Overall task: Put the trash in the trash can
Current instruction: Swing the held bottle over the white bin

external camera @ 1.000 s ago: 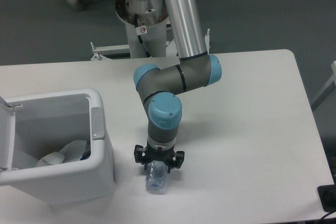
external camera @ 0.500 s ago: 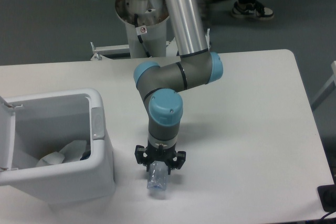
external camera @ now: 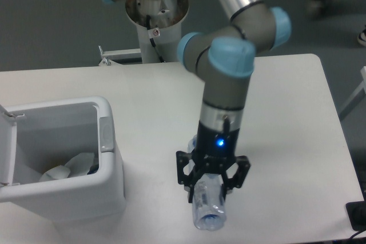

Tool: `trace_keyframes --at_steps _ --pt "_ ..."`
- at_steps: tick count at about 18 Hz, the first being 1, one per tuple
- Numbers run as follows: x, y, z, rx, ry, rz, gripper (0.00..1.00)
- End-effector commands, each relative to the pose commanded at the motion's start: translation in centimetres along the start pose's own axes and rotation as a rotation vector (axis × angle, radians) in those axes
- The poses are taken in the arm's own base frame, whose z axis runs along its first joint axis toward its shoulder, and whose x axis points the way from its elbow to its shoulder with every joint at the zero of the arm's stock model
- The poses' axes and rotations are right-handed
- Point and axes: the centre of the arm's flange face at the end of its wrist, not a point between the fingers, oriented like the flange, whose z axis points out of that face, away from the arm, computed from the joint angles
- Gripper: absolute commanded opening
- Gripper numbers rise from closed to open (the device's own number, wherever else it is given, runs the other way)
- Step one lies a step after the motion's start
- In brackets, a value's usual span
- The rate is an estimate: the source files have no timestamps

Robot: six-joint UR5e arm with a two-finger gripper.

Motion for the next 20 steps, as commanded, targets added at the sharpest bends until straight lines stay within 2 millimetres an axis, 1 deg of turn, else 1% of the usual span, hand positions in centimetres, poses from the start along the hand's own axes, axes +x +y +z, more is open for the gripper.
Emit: trace_keyframes --at_steps 1,4,5,6,7,9,10,11,12,13,16,17,18,20 --pt "0.8 -0.7 -0.5 0.022 0.011 0.016 0.66" --pt "5.3 -3.0 -2.4 0.097 0.045 0.090 0.66" --pt "7.7 -3.6 -3.3 0.110 0.061 0.113 0.66" --pt "9.8 -3.8 -3.5 0.114 0.082 0.131 0.66" --pt "11.3 -3.8 -3.5 0.114 0.099 0.140 0.66" --pt "14.2 -3.6 -2.8 0.106 0.135 0.157 0.66" --pt "16.7 -3.5 -2.6 0.104 0.163 0.176 0.66" --pt "19.1 -3.5 -2.8 0.106 0.189 0.198 0.66" --pt "20.5 -3.4 -2.8 0.103 0.205 0.209 0.66" --pt "21.7 -2.9 -2.4 0.094 0.220 0.215 0.66" --pt "25.5 -0.3 -0.5 0.038 0.276 0.228 0.66" --pt "26.2 0.6 0.1 0.020 0.288 0.225 0.67" --pt "26.4 1.9 1.0 -0.009 0.296 0.213 0.74" --pt "26.3 2.5 1.5 -0.024 0.299 0.208 0.98"
